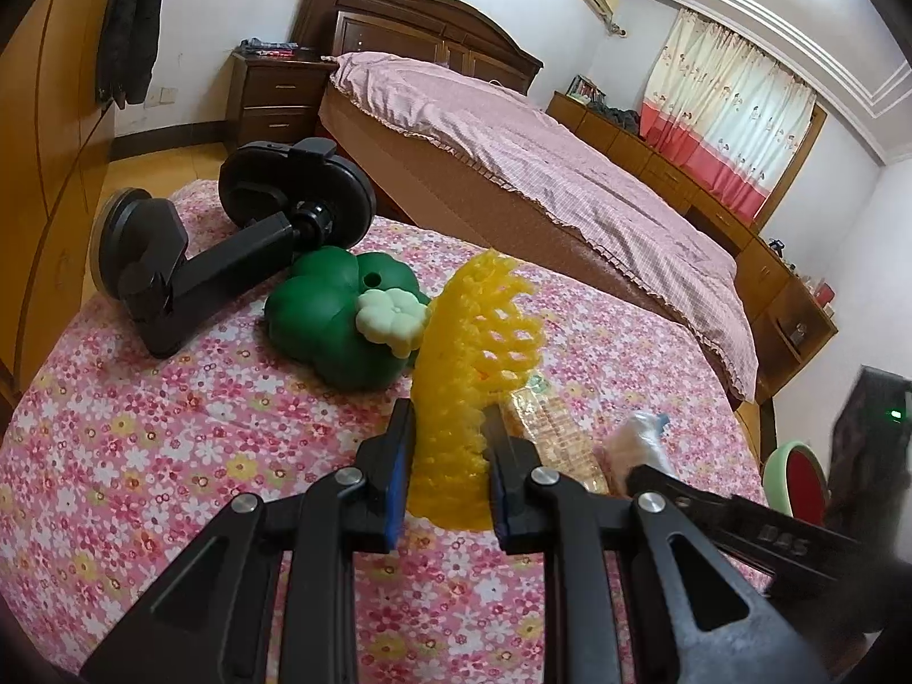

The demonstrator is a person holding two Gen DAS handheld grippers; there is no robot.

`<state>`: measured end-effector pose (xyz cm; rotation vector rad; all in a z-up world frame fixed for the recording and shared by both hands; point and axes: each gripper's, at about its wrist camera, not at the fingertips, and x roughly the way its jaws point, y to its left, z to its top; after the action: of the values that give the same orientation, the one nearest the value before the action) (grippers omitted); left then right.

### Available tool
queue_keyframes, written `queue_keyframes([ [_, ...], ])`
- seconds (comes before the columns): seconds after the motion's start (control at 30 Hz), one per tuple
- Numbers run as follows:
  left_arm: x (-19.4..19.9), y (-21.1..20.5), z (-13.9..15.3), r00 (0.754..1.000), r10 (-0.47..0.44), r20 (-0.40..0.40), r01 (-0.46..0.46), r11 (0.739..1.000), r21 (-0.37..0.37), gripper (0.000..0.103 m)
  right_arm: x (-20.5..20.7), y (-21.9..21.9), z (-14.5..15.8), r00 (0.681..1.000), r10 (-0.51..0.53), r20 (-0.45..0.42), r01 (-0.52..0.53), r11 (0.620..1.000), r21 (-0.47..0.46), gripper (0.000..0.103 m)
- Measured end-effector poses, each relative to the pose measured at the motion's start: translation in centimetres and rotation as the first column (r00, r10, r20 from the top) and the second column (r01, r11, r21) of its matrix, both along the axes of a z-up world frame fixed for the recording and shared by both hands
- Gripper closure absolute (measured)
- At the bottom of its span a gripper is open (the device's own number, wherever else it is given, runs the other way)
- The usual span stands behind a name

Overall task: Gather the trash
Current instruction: 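Carry the foam net and clear plastic bag over the red bucket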

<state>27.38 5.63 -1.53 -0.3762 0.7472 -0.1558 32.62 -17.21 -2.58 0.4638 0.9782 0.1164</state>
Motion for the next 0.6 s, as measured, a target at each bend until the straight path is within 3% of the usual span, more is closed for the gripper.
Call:
queue_keyframes([
  [0.4,-0.8,1.0,0.7,0.999,0.040,0.023,-0.039,0.997,-0.064,0.080,-7.8,-3.8,3.2,0.993,-0.086,0.083,0.085,0.996,0.012,0.073],
  [0.6,-2.5,1.0,2.3,0.998,0.016,0.059,-0.010,0.996,-0.093,0.080,-11.0,-5.4,4.0,0.987,-0.128,0.099,0.129,0.992,-0.001,0.073],
])
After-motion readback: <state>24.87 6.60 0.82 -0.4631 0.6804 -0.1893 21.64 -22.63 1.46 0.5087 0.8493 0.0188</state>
